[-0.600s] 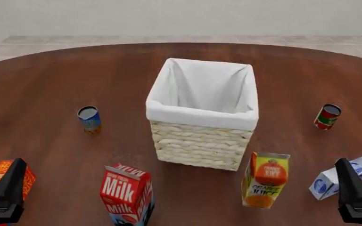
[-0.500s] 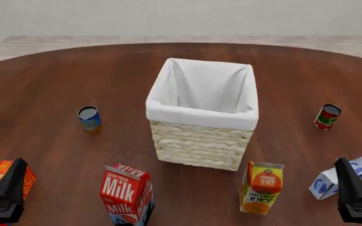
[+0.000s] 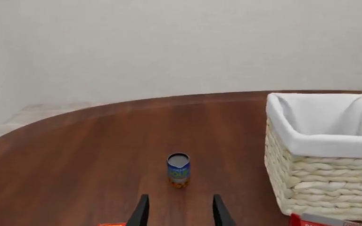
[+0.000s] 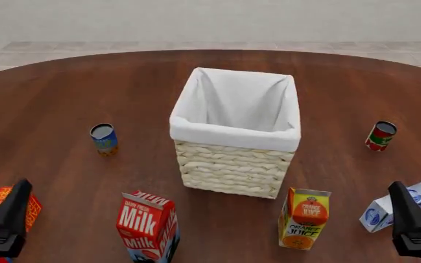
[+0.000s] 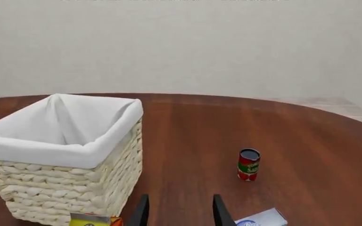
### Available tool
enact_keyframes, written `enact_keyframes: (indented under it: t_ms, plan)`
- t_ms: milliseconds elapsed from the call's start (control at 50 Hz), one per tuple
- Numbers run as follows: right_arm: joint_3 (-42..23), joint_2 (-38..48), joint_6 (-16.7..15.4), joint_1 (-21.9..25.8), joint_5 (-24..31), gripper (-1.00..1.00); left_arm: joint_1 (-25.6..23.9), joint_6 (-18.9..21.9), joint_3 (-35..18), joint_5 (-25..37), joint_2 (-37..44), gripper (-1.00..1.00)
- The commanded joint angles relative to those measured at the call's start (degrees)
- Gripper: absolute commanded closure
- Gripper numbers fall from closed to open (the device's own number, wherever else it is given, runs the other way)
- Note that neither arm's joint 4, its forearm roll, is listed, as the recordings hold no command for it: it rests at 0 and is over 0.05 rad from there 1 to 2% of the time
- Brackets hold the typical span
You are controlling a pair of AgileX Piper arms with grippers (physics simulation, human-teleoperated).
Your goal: Pick up the alphabet soup and the tomato sauce, and put them in the basket.
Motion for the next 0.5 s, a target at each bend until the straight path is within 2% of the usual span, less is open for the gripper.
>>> enact_keyframes:
  t_ms: [20, 160, 280, 380, 500]
  plan:
    - [-0.09, -1.18, 0.07, -0.14, 0.95, -1.0, -1.86, 0.26, -4.81, 0.81, 3.52, -1.0]
    - [0.0, -0.52, 0.16, -0.09, 0.19, -1.0, -2.03, 0.71, -9.42, 0.62, 7.46, -1.0]
    - [0.05, 0.89, 0.16, 0.13, -1.31, -1.0, -2.53, 1.4, -10.09, -0.13, 9.57, -1.0]
    - [0.03, -0.43, 0.39, 0.22, -0.04, -1.0, -2.9, 1.85, -12.1, 0.12, 11.91, -1.0]
    - [0.04, -0.9, 0.41, 0.31, 0.34, -1.0, -3.77, 1.64, -15.05, -1.01, 18.27, -1.0]
